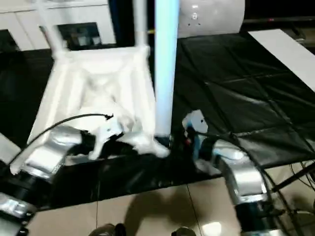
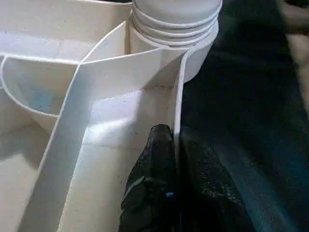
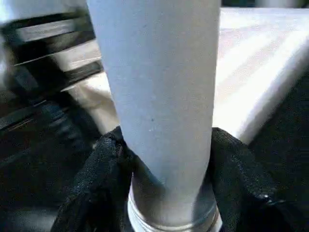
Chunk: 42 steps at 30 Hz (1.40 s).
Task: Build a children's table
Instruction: Rotate leg to tighten
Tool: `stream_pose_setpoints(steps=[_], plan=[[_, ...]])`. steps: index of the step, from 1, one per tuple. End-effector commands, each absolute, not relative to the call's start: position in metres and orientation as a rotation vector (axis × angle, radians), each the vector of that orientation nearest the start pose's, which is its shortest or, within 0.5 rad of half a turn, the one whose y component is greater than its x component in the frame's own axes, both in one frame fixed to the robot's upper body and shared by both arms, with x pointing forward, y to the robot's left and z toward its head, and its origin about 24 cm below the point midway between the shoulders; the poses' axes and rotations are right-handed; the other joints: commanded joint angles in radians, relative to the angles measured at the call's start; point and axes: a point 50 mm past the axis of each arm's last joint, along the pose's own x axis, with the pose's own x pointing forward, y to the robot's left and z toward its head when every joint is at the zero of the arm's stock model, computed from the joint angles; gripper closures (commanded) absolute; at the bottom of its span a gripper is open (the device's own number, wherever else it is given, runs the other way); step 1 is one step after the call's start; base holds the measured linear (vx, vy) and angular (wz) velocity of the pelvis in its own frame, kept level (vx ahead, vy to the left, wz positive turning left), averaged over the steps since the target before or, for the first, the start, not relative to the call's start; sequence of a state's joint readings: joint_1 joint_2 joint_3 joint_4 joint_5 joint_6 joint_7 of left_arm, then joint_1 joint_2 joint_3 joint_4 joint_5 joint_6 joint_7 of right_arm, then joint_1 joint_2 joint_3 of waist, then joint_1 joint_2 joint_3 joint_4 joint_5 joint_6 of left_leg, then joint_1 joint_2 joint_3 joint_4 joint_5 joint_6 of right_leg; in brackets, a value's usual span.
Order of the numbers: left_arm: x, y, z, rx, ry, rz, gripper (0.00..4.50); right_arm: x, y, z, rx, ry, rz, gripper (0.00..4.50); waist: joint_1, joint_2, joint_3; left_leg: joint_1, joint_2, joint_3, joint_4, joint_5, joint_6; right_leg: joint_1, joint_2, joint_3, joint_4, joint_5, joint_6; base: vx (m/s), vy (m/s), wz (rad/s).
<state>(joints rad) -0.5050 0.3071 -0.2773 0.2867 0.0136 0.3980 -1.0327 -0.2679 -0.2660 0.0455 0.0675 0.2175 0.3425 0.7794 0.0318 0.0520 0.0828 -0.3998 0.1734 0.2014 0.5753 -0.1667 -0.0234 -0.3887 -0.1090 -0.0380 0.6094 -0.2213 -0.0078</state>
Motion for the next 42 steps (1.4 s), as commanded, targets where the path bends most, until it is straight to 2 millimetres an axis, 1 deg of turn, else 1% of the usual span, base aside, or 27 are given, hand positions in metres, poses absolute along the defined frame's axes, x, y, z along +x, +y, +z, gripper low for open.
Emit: stream_pose_setpoints(steps=[1,5,7,8,9,12,14,15,16,17,18,19,20,21,23,24,26,28,30,32,34,36,38,39,40,41,42], plan=[[0.309,0.073,0.069,0.251,0.365,-1.136,4.5,0.277,-0.097,0.052,0.027,0.268,0.931,2.51,0.004,-0.022,-0.048,0.024,0.05,-0.027,-0.077,-0.212,0.043,0.023,-0.039,0.03,-0.085,-0.217,-0.198,0.0,0.0,0.0],[0.315,0.054,0.073,0.252,0.342,-1.049,4.5,0.285,-0.079,0.049,0.028,0.294,0.762,2.53,0.0,-0.018,-0.047,0.026,0.049,-0.028,-0.081,-0.248,0.018,0.016,-0.037,0.033,-0.093,-0.293,-0.161,0.0,0.0,0.0],[0.318,0.045,0.074,0.267,0.324,-0.998,4.5,0.29,-0.067,0.048,0.026,0.31,0.659,2.55,-0.001,-0.014,-0.049,0.027,0.049,-0.03,-0.084,-0.256,0.006,0.016,-0.035,0.033,-0.093,-0.291,-0.148,0.0,0.0,0.0],[0.319,0.041,0.074,0.277,0.317,-0.986,4.5,0.291,-0.062,0.047,0.024,0.315,0.616,2.55,-0.002,-0.016,-0.051,0.03,0.049,-0.027,-0.083,-0.258,-0.001,0.011,-0.034,0.035,-0.094,-0.277,-0.145,0.0,0.0,0.0],[0.319,0.04,0.075,0.281,0.313,-0.98,4.5,0.292,-0.06,0.046,0.024,0.319,0.596,2.55,-0.002,-0.015,-0.051,0.029,0.048,-0.029,-0.084,-0.258,-0.004,0.012,-0.034,0.035,-0.094,-0.273,-0.143,0.0,0.0,0.0],[0.318,0.041,0.075,0.289,0.308,-0.992,4.5,0.292,-0.064,0.047,0.027,0.304,0.548,2.55,0.003,-0.012,-0.056,0.027,0.048,-0.029,-0.083,-0.246,0.004,0.017,-0.034,0.035,-0.091,-0.216,-0.137,0.0,0.0,0.0],[0.317,0.044,0.074,0.295,0.308,-1.004,4.5,0.293,-0.07,0.049,0.06,0.276,0.54,2.0,0.004,-0.012,-0.059,0.027,0.048,-0.028,-0.081,-0.227,0.012,0.021,-0.033,0.033,-0.088,-0.172,-0.14,0.0,0.0,0.0],[0.317,0.051,0.073,0.314,0.31,-1.021,4.5,0.292,-0.077,0.051,0.092,0.241,0.56,1.84,0.005,-0.01,-0.06,0.025,0.047,-0.028,-0.08,-0.22,0.019,0.023,-0.035,0.033,-0.087,-0.153,-0.144,0.0,0.0,0.0],[0.317,0.051,0.073,0.314,0.31,-1.021,4.5,0.292,-0.077,0.051,0.092,0.241,0.56,1.84,0.005,-0.01,-0.061,0.024,0.047,-0.028,-0.079,-0.223,0.024,0.024,-0.036,0.033,-0.087,-0.15,-0.146,0.0,0.0,0.0],[0.316,0.057,0.071,0.328,0.311,-1.04,4.5,0.29,-0.086,0.053,0.098,0.212,0.585,1.64,0.006,-0.011,-0.063,0.024,0.047,-0.028,-0.077,-0.208,0.032,0.026,-0.035,0.032,-0.085,-0.127,-0.15,0.0,0.0,0.0],[0.315,0.061,0.07,0.339,0.308,-1.064,4.5,0.289,-0.092,0.056,0.094,0.192,0.61,1.64,0.007,-0.011,-0.064,0.023,0.047,-0.028,-0.076,-0.199,0.038,0.028,-0.035,0.032,-0.084,-0.112,-0.153,0.0,0.0,0.0],[0.315,0.061,0.07,0.34,0.309,-1.067,4.5,0.289,-0.093,0.056,0.093,0.19,0.613,1.42,0.01,-0.009,-0.068,0.024,0.048,-0.028,-0.072,-0.171,0.052,0.031,-0.034,0.03,-0.078,-0.065,-0.164,0.0,0.0,0.0],[0.314,0.067,0.068,0.35,0.313,-1.089,4.5,0.287,-0.101,0.058,0.091,0.167,0.647,1.37,0.009,-0.01,-0.071,0.021,0.046,-0.025,-0.066,-0.121,0.079,0.035,-0.032,0.027,-0.07,0.016,-0.187,0.0,0.0,0.0],[0.312,0.073,0.067,0.365,0.313,-1.121,4.5,0.285,-0.11,0.063,0.09,0.143,0.709,1.33,0.011,-0.008,-0.071,0.02,0.044,-0.025,-0.064,-0.112,0.09,0.036,-0.034,0.027,-0.07,0.033,-0.193,0.0,0.0,0.0],[0.31,0.081,0.066,0.381,0.324,-1.168,4.5,0.282,-0.121,0.067,0.06,0.127,0.797,1.12,0.012,-0.01,-0.074,0.018,0.045,-0.024,-0.059,-0.091,0.119,0.041,-0.035,0.026,-0.064,0.071,-0.209,0.0,0.0,0.0],[0.31,0.081,0.066,0.381,0.324,-1.168,4.5,0.282,-0.121,0.067,0.06,0.127,0.797,1.0,0.012,-0.01,-0.074,0.017,0.045,-0.024,-0.058,-0.089,0.125,0.041,-0.035,0.025,-0.064,0.077,-0.215,0.0,0.0,0.0],[0.306,0.089,0.065,0.403,0.323,-1.243,4.5,0.279,-0.133,0.071,0.017,0.131,0.892,0.87,0.013,-0.011,-0.073,0.018,0.046,-0.023,-0.056,-0.099,0.136,0.042,-0.035,0.024,-0.064,0.059,-0.232,0.0,0.0,0.0],[0.301,0.098,0.063,0.438,0.339,-1.339,4.5,0.276,-0.146,0.074,-0.028,0.151,0.991,0.67,0.014,-0.009,-0.071,0.02,0.049,-0.024,-0.058,-0.111,0.135,0.041,-0.036,0.024,-0.065,0.029,-0.239,0.0,0.0,0.0],[0.298,0.105,0.061,0.463,0.355,-1.392,4.5,0.275,-0.152,0.075,-0.053,0.165,1.056,0.67,0.017,-0.009,-0.071,0.023,0.05,-0.025,-0.058,-0.125,0.131,0.041,-0.035,0.023,-0.066,0.004,-0.241,0.0,0.0,0.0],[0.293,0.117,0.059,0.493,0.385,-1.513,4.5,0.27,-0.162,0.08,-0.079,0.208,1.222,0.67,0.025,-0.008,-0.072,0.027,0.053,-0.021,-0.055,-0.125,0.133,0.038,-0.033,0.022,-0.062,0.014,-0.257,0.0,0.0,0.0],[0.292,0.119,0.059,0.499,0.391,-1.551,4.5,0.268,-0.164,0.081,-0.086,0.225,1.277,0.67,0.033,-0.007,-0.073,0.028,0.056,-0.02,-0.054,-0.12,0.134,0.036,-0.033,0.022,-0.057,0.025,-0.269,0.0,0.0,0.0],[0.288,0.124,0.06,0.514,0.419,-1.645,4.5,0.265,-0.166,0.082,-0.108,0.265,1.394,0.67,0.04,-0.008,-0.072,0.029,0.056,-0.019,-0.053,-0.119,0.135,0.034,-0.035,0.023,-0.054,0.028,-0.279,0.0,0.0,0.0],[0.286,0.126,0.06,0.522,0.431,-1.672,4.5,0.264,-0.166,0.083,-0.114,0.275,1.425,0.67,0.048,-0.007,-0.071,0.03,0.058,-0.019,-0.053,-0.121,0.128,0.032,-0.037,0.024,-0.053,0.022,-0.282,0.0,0.0,0.0],[0.284,0.131,0.061,0.547,0.468,-1.746,4.5,0.264,-0.166,0.085,-0.13,0.291,1.501,0.67,0.052,-0.012,-0.071,0.031,0.058,-0.018,-0.053,-0.134,0.122,0.03,-0.038,0.025,-0.052,0.008,-0.287,0.0,0.0,0.0],[0.284,0.132,0.061,0.557,0.478,-1.77,4.5,0.264,-0.165,0.086,-0.136,0.294,1.523,0.67,0.053,-0.012,-0.071,0.03,0.056,-0.018,-0.054,-0.144,0.118,0.031,-0.038,0.024,-0.054,-0.009,-0.287,0.0,0.0,0.0],[0.284,0.133,0.061,0.56,0.48,-1.778,4.5,0.265,-0.165,0.086,-0.138,0.296,1.533,0.82,0.055,-0.013,-0.067,0.032,0.059,-0.018,-0.058,-0.167,0.101,0.029,-0.04,0.027,-0.057,-0.047,-0.282,0.0,0.0,0.0],[0.284,0.133,0.061,0.568,0.483,-1.789,4.5,0.265,-0.164,0.086,-0.14,0.299,1.548,0.92,0.055,-0.013,-0.067,0.032,0.059,-0.018,-0.058,-0.167,0.101,0.029,-0.04,0.027,-0.057,-0.047,-0.282,0.0,0.0,0.0]])
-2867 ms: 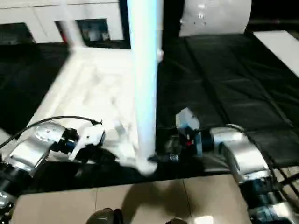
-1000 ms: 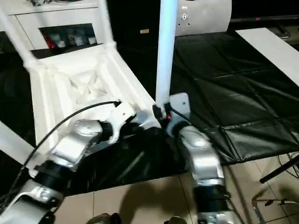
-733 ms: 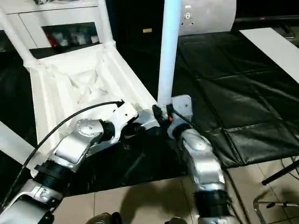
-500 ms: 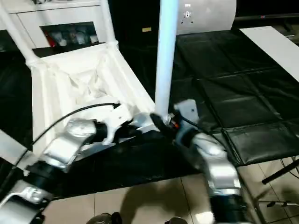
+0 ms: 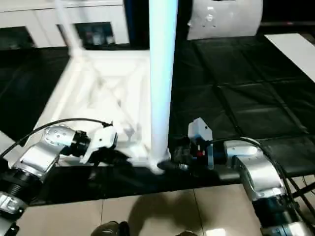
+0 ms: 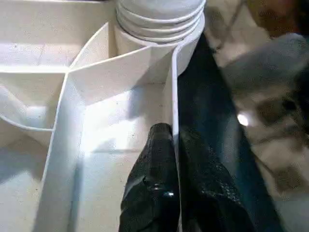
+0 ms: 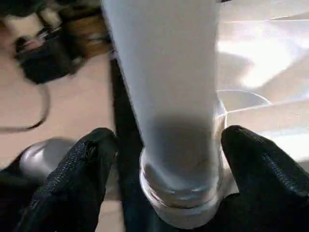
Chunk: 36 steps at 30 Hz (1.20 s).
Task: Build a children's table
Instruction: Rotate leg to tighten
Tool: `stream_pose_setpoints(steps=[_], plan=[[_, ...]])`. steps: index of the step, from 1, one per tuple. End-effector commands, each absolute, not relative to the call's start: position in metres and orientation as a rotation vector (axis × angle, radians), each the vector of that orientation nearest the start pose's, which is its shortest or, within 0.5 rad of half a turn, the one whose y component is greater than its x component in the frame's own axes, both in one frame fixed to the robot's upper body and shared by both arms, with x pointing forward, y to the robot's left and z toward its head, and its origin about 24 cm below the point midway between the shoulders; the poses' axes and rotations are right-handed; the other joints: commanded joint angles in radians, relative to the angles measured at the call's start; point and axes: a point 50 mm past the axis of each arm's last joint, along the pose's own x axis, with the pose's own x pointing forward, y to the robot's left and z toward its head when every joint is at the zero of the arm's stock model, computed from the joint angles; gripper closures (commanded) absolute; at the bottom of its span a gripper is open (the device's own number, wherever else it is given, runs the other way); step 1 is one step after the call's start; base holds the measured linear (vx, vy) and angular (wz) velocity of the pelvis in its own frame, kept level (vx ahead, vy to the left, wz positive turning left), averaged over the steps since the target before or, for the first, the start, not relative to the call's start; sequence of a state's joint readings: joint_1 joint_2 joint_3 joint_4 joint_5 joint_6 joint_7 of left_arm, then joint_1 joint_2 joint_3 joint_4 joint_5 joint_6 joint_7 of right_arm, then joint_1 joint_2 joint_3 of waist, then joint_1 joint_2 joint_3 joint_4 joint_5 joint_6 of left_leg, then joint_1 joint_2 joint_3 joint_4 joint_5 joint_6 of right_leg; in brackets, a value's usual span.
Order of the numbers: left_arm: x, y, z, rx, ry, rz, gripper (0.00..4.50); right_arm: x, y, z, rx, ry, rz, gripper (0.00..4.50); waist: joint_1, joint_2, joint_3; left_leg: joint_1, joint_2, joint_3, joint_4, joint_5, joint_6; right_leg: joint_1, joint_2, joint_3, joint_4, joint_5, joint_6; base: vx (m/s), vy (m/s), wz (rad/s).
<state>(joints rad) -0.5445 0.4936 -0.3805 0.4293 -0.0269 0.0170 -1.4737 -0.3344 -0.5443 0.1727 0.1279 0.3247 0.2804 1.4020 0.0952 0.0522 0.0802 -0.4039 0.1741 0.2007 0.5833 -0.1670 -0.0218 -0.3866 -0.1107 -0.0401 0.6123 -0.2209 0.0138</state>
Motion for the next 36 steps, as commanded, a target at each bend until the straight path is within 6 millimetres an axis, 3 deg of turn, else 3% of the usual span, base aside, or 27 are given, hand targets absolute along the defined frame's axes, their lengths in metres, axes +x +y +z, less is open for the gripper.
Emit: stream_pose_setpoints(steps=[1,7,13,19,25,28,30,32,34,36], plan=[[0.285,0.134,0.061,0.578,0.486,-1.796,4.5,0.266,-0.164,0.086,-0.14,0.303,1.561,0.92,-0.007,-0.012,-0.065,0.039,0.059,-0.018,-0.066,-0.179,0.09,0.026,-0.039,0.029,-0.061,-0.066,-0.302,0.0,0.0,0.0],[0.292,0.136,0.066,0.616,0.496,-1.814,4.5,0.27,-0.152,0.086,-0.138,0.33,1.64,1.36,-0.005,-0.011,-0.064,0.038,0.06,-0.021,-0.072,-0.218,0.053,0.027,-0.042,0.029,-0.061,-0.095,-0.299,0.0,0.0,0.0],[0.294,0.136,0.065,0.627,0.5,-1.828,4.5,0.274,-0.143,0.083,-0.142,0.337,1.677,1.83,-0.003,-0.012,-0.069,0.036,0.058,-0.019,-0.067,-0.178,0.068,0.027,-0.042,0.028,-0.055,-0.03,-0.313,0.0,0.0,0.0],[0.296,0.136,0.065,0.626,0.5,-1.828,4.5,0.276,-0.135,0.08,-0.123,0.359,1.705,2.32,-0.002,-0.011,-0.065,0.037,0.059,-0.02,-0.072,-0.218,0.052,0.026,-0.042,0.029,-0.06,-0.089,-0.305,0.0,0.0,0.0],[0.298,0.14,0.063,0.601,0.509,-1.785,4.5,0.272,-0.136,0.08,-0.076,0.386,1.727,2.41,-0.002,-0.012,-0.066,0.038,0.06,-0.02,-0.073,-0.216,0.046,0.026,-0.042,0.03,-0.058,-0.073,-0.304,0.0,0.0,0.0],[0.302,0.139,0.063,0.517,0.5,-1.646,4.5,0.266,-0.134,0.082,0.005,0.363,1.658,2.41,-0.001,-0.013,-0.063,0.038,0.062,-0.018,-0.074,-0.207,0.053,0.025,-0.041,0.032,-0.059,-0.073,-0.301,0.0,0.0,0.0],[0.305,0.137,0.063,0.484,0.489,-1.594,4.5,0.265,-0.132,0.08,0.012,0.346,1.608,2.41,0.002,-0.016,-0.061,0.037,0.062,-0.019,-0.076,-0.216,0.052,0.024,-0.043,0.033,-0.062,-0.103,-0.294,0.0,0.0,0.0],[0.309,0.129,0.067,0.397,0.447,-1.512,4.5,0.265,-0.126,0.076,-0.008,0.323,1.487,2.41,0.002,-0.016,-0.055,0.038,0.063,-0.021,-0.083,-0.253,0.022,0.02,-0.046,0.036,-0.071,-0.189,-0.271,0.0,0.0,0.0],[0.31,0.125,0.069,0.372,0.432,-1.475,4.5,0.265,-0.122,0.073,-0.014,0.318,1.428,2.42,-0.006,-0.018,-0.053,0.036,0.06,-0.026,-0.088,-0.297,-0.001,0.02,-0.047,0.035,-0.078,-0.266,-0.247,0.0,0.0,0.0],[0.313,0.117,0.07,0.342,0.418,-1.411,4.5,0.269,-0.116,0.069,-0.017,0.316,1.307,2.43,-0.021,-0.013,-0.051,0.035,0.058,-0.032,-0.093,-0.334,-0.027,0.018,-0.047,0.035,-0.083,-0.316,-0.217,0.0,0.0,0.0]])
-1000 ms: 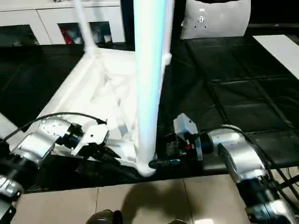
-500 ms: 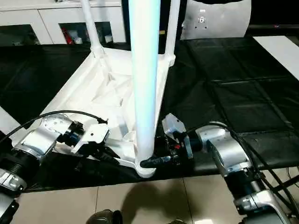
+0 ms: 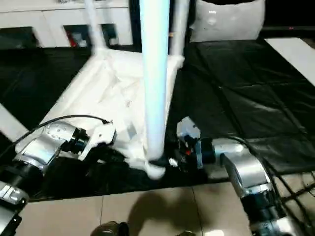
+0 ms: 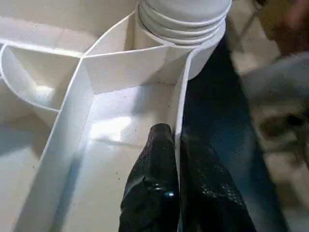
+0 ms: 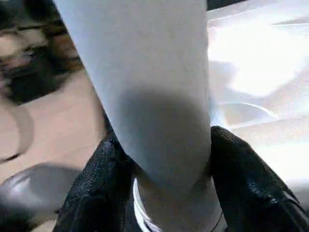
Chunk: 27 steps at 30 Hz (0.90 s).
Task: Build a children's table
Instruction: Rotate leg to tighten
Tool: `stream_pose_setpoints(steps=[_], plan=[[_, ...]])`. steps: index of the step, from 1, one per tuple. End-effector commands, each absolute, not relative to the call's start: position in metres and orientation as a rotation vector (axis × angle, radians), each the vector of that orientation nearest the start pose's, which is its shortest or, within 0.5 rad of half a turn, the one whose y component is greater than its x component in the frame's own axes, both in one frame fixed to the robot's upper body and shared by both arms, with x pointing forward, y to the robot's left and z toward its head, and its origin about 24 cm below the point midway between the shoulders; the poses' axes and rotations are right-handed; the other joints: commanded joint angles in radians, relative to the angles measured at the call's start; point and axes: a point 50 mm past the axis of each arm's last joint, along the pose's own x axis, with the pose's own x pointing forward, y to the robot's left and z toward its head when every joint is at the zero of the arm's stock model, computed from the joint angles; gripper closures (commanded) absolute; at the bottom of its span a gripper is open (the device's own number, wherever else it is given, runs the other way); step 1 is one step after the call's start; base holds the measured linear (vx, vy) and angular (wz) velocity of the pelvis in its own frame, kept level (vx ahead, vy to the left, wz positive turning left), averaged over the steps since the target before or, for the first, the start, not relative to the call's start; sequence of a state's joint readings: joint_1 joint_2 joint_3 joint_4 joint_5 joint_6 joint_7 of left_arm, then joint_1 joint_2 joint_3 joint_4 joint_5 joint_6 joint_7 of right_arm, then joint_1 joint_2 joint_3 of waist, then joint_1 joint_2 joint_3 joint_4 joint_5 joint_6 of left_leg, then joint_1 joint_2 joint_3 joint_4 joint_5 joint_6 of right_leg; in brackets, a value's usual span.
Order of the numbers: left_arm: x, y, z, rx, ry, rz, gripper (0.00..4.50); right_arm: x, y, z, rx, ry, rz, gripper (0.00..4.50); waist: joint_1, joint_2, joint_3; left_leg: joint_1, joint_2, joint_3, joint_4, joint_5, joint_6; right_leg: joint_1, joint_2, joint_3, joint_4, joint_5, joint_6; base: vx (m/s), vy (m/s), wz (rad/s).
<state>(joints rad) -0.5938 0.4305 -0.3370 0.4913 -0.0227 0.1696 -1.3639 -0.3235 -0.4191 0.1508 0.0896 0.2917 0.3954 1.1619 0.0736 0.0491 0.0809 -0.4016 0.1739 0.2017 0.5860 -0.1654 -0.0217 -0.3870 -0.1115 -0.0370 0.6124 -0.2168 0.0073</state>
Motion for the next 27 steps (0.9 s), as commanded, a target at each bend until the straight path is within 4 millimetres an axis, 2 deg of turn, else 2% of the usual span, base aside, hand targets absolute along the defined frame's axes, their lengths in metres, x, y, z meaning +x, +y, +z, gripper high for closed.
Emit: stream_pose_setpoints(steps=[1,5,7,8,10,11,12,13,14,16,17,18,20,21,24,27], plan=[[0.314,0.112,0.07,0.326,0.415,-1.38,4.5,0.271,-0.112,0.067,-0.014,0.317,1.24,2.44,-0.011,-0.01,-0.051,0.027,0.056,-0.033,-0.099,-0.327,-0.037,0.019,-0.043,0.031,-0.081,-0.3,-0.206,0.0,0.0,0.0],[0.317,0.096,0.068,0.288,0.417,-1.263,4.5,0.282,-0.096,0.065,0.029,0.32,1.019,2.48,-0.037,-0.008,-0.052,0.028,0.05,-0.035,-0.096,-0.343,-0.039,0.015,-0.042,0.031,-0.089,-0.318,-0.196,0.0,0.0,0.0],[0.322,0.085,0.069,0.26,0.408,-1.174,4.5,0.288,-0.088,0.062,0.071,0.334,0.893,2.49,-0.044,-0.009,-0.053,0.028,0.049,-0.031,-0.095,-0.322,-0.033,0.013,-0.038,0.032,-0.089,-0.284,-0.199,0.0,0.0,0.0],[0.324,0.08,0.071,0.248,0.4,-1.13,4.5,0.292,-0.084,0.061,0.067,0.34,0.838,2.49,-0.044,-0.008,-0.055,0.028,0.047,-0.031,-0.093,-0.301,-0.028,0.016,-0.038,0.031,-0.089,-0.269,-0.197,0.0,0.0,0.0],[0.326,0.077,0.072,0.241,0.396,-1.1,4.5,0.294,-0.082,0.06,0.061,0.343,0.801,2.49,-0.047,-0.007,-0.055,0.029,0.047,-0.029,-0.092,-0.289,-0.024,0.012,-0.036,0.032,-0.091,-0.249,-0.202,0.0,0.0,0.0],[0.328,0.07,0.074,0.235,0.388,-1.06,4.5,0.3,-0.076,0.059,0.058,0.336,0.722,2.5,-0.046,0.001,-0.054,0.028,0.046,-0.028,-0.09,-0.273,-0.014,0.014,-0.035,0.032,-0.088,-0.218,-0.203,0.0,0.0,0.0],[0.328,0.062,0.075,0.23,0.378,-1.02,4.5,0.305,-0.07,0.06,0.067,0.328,0.643,2.5,-0.049,-0.001,-0.055,0.027,0.046,-0.027,-0.091,-0.268,-0.015,0.013,-0.033,0.032,-0.089,-0.205,-0.205,0.0,0.0,0.0],[0.328,0.057,0.076,0.226,0.378,-1.009,4.5,0.306,-0.066,0.061,0.074,0.327,0.61,2.5,-0.051,0.001,-0.055,0.026,0.045,-0.028,-0.091,-0.263,-0.016,0.014,-0.032,0.031,-0.087,-0.191,-0.207,0.0,0.0,0.0],[0.327,0.055,0.076,0.223,0.378,-1.005,4.5,0.306,-0.063,0.061,0.078,0.327,0.595,2.5,-0.051,-0.003,-0.058,0.027,0.044,-0.027,-0.09,-0.247,-0.014,0.016,-0.031,0.03,-0.086,-0.169,-0.207,0.0,0.0,0.0],[0.325,0.052,0.077,0.217,0.376,-1.006,4.5,0.306,-0.061,0.062,0.071,0.321,0.576,2.5,-0.048,0.001,-0.061,0.026,0.043,-0.027,-0.086,-0.208,0.006,0.022,-0.03,0.029,-0.082,-0.108,-0.207,0.0,0.0,0.0],[0.324,0.053,0.077,0.221,0.374,-1.015,4.5,0.306,-0.063,0.064,0.078,0.297,0.584,2.5,-0.045,0.003,-0.065,0.025,0.041,-0.026,-0.08,-0.147,0.034,0.026,-0.028,0.026,-0.075,-0.007,-0.217,0.0,0.0,0.0],[0.324,0.054,0.077,0.228,0.371,-1.019,4.5,0.306,-0.065,0.066,0.086,0.274,0.595,2.5,-0.045,0.003,-0.065,0.025,0.041,-0.026,-0.08,-0.147,0.034,0.026,-0.028,0.026,-0.075,-0.007,-0.217,0.0,0.0,0.0],[0.324,0.061,0.077,0.255,0.361,-1.038,4.5,0.306,-0.073,0.069,0.099,0.232,0.621,1.95,-0.041,0.001,-0.067,0.021,0.04,-0.024,-0.074,-0.099,0.069,0.03,-0.029,0.025,-0.068,0.085,-0.23,0.0,0.0,0.0],[0.324,0.063,0.077,0.267,0.357,-1.049,4.5,0.305,-0.077,0.068,0.098,0.224,0.627,1.81,-0.038,0.001,-0.066,0.022,0.04,-0.025,-0.074,-0.108,0.081,0.031,-0.03,0.023,-0.07,0.078,-0.233,0.0,0.0,0.0],[0.323,0.075,0.075,0.3,0.366,-1.088,4.5,0.306,-0.096,0.069,0.093,0.191,0.641,1.59,-0.038,0.001,-0.064,0.021,0.042,-0.025,-0.075,-0.14,0.088,0.034,-0.03,0.023,-0.072,0.036,-0.235,0.0,0.0,0.0],[0.319,0.095,0.074,0.366,0.357,-1.196,4.5,0.302,-0.122,0.078,0.044,0.133,0.788,1.4,-0.035,0.003,-0.065,0.023,0.045,-0.024,-0.072,-0.139,0.092,0.036,-0.029,0.023,-0.069,0.047,-0.248,0.0,0.0,0.0]])
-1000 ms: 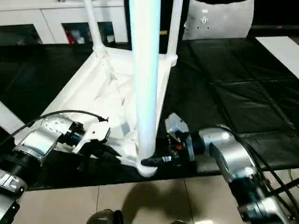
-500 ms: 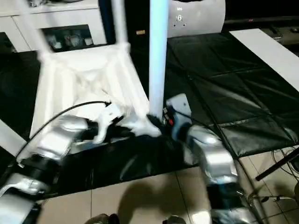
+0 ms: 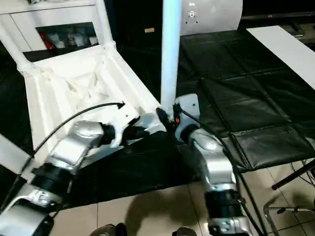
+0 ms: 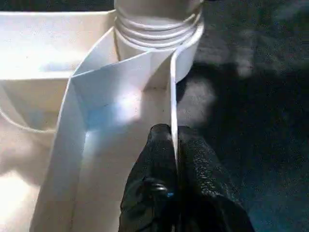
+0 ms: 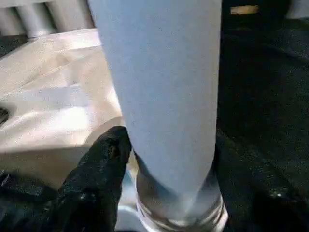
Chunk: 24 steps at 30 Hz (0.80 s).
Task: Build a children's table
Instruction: Rotate leg to tighten
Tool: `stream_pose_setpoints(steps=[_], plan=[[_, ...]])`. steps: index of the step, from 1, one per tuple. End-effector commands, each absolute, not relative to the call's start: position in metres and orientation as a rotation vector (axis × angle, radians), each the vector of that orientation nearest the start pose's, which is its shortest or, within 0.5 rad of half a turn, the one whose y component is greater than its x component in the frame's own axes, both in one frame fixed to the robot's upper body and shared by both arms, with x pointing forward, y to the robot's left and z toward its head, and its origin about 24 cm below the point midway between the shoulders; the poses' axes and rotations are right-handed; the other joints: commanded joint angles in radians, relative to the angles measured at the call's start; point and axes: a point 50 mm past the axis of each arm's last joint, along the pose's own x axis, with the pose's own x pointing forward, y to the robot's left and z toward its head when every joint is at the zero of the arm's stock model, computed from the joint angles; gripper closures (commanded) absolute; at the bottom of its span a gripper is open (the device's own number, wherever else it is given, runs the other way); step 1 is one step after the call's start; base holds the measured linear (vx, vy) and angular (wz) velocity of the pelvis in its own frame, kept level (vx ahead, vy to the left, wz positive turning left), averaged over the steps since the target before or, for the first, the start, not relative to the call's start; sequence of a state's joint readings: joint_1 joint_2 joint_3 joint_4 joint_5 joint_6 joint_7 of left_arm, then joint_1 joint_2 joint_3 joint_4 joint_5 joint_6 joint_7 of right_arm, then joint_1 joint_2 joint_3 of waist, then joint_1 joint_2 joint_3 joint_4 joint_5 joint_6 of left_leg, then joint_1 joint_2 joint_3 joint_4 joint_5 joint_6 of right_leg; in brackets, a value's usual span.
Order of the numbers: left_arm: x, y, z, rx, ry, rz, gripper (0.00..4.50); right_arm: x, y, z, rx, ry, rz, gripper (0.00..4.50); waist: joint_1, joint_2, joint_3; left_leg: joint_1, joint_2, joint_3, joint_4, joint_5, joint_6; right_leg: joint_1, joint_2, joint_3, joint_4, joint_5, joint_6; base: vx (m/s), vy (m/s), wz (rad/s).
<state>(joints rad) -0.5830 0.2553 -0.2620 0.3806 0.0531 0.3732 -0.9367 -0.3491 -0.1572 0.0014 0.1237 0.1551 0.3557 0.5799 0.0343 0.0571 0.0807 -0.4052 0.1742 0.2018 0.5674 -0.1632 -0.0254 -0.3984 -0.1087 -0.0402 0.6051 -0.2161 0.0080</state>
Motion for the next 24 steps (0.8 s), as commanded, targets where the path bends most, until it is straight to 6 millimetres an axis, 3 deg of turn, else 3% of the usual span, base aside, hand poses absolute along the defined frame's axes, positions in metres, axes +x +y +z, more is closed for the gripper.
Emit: stream_pose_setpoints(steps=[1,3,6,8,9,11,12,17,22,24], plan=[[0.317,0.102,0.073,0.384,0.361,-1.241,4.5,0.299,-0.128,0.08,0.012,0.127,0.859,1.29,0.007,0.0,-0.065,0.027,0.044,-0.026,-0.053,-0.14,0.099,0.048,-0.033,0.025,-0.06,0.051,-0.253,0.0,0.0,0.0],[0.315,0.108,0.073,0.4,0.363,-1.291,4.5,0.296,-0.136,0.081,-0.032,0.137,0.928,1.04,0.008,-0.001,-0.065,0.025,0.045,-0.025,-0.05,-0.12,0.114,0.048,-0.031,0.024,-0.055,0.097,-0.271,0.0,0.0,0.0],[0.311,0.115,0.073,0.429,0.377,-1.36,4.5,0.293,-0.144,0.082,-0.069,0.15,1.013,0.83,0.019,0.004,-0.066,0.032,0.05,-0.022,-0.048,-0.123,0.118,0.045,-0.032,0.023,-0.053,0.08,-0.288,0.0,0.0,0.0],[0.303,0.127,0.073,0.478,0.398,-1.531,4.5,0.286,-0.157,0.083,-0.123,0.22,1.201,0.72,0.028,-0.002,-0.067,0.034,0.052,-0.019,-0.047,-0.122,0.118,0.043,-0.031,0.023,-0.052,0.076,-0.296,0.0,0.0,0.0],[0.301,0.129,0.074,0.48,0.399,-1.575,4.5,0.283,-0.16,0.083,-0.132,0.242,1.257,0.72,0.035,0.001,-0.068,0.033,0.049,-0.021,-0.045,-0.121,0.122,0.046,-0.03,0.021,-0.048,0.079,-0.301,0.0,0.0,0.0],[0.3,0.13,0.074,0.479,0.399,-1.599,4.5,0.282,-0.161,0.083,-0.138,0.252,1.291,0.72,0.042,0.004,-0.067,0.034,0.052,-0.019,-0.044,-0.119,0.123,0.041,-0.032,0.022,-0.046,0.085,-0.309,0.0,0.0,0.0],[0.298,0.133,0.075,0.486,0.419,-1.661,4.5,0.28,-0.161,0.083,-0.161,0.272,1.37,0.72,0.049,-0.003,-0.067,0.033,0.053,-0.018,-0.043,-0.134,0.122,0.04,-0.036,0.023,-0.045,0.065,-0.312,0.0,0.0,0.0],[0.294,0.134,0.076,0.51,0.459,-1.779,4.5,0.278,-0.158,0.083,-0.182,0.307,1.535,0.72,0.056,-0.004,-0.065,0.037,0.057,-0.019,-0.048,-0.167,0.104,0.036,-0.038,0.024,-0.048,-0.008,-0.313,0.0,0.0,0.0],[0.297,0.129,0.076,0.563,0.459,-1.837,4.5,0.279,-0.145,0.083,-0.156,0.316,1.645,1.08,0.067,-0.005,-0.062,0.037,0.059,-0.02,-0.054,-0.217,0.072,0.032,-0.042,0.028,-0.053,-0.079,-0.301,0.0,0.0,0.0],[0.297,0.128,0.076,0.565,0.459,-1.841,4.5,0.279,-0.143,0.082,-0.149,0.317,1.658,1.36,0.068,-0.006,-0.063,0.037,0.059,-0.021,-0.054,-0.22,0.066,0.031,-0.042,0.028,-0.051,-0.067,-0.3,0.0,0.0,0.0]])
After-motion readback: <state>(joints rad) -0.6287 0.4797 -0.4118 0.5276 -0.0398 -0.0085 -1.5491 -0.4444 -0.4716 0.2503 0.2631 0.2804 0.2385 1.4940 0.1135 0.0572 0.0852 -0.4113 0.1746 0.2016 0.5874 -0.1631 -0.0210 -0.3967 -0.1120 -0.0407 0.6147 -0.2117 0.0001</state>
